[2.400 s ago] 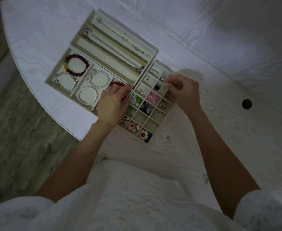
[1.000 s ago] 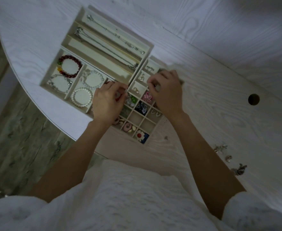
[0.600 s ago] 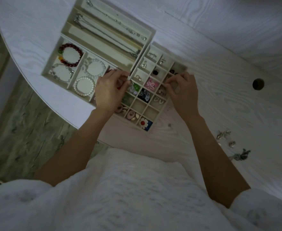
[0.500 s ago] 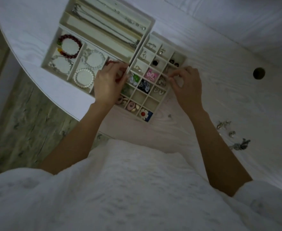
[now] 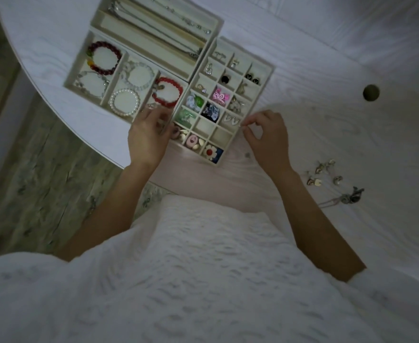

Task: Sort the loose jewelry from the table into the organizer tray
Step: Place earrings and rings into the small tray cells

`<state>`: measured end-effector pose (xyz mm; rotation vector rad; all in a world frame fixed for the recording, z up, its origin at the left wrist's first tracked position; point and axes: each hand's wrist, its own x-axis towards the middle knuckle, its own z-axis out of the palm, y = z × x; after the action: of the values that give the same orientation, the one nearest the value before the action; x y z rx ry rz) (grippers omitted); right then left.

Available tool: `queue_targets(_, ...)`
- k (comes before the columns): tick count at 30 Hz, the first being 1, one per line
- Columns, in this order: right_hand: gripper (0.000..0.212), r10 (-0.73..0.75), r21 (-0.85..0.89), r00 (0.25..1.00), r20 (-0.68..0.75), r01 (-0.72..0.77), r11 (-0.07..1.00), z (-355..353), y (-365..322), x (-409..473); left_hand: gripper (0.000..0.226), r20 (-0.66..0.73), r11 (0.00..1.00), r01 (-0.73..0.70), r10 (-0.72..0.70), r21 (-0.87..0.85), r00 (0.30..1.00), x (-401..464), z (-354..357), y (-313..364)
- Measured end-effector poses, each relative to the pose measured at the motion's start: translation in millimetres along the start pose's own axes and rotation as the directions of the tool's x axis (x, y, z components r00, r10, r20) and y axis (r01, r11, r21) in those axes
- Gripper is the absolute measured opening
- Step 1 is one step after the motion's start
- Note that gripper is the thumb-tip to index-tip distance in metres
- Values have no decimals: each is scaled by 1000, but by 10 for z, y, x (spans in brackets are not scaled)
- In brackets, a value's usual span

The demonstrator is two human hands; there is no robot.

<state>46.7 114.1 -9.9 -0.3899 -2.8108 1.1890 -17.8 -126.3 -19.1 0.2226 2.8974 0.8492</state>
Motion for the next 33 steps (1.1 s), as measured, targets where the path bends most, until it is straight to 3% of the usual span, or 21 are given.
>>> queue_targets(8,8,-226,-209,974,14,224,952,474,-433,129,18,-14,999,24,-25,-45,1000,23,-1,28)
queue_targets(13,9,-227,-313,973,36,227,922,584,-452,217,18,7,998,32,-32,-51,999,28,-16,12)
queue_targets(21,12,-224,-271,974,20,221,937,464,-327,139,18,15,999,23,-23,-42,1000,33,-4,-4)
queue_targets(28,10,-216,-431,976,26,206,879,661,-466,182,19,17,1000,-1,2,-24,1000,39,2,-32)
queue_targets(33,10,-210,-445,976,53,212,870,708,-527,201,22,24,1000,-4,4,-8,1000,44,10,-53)
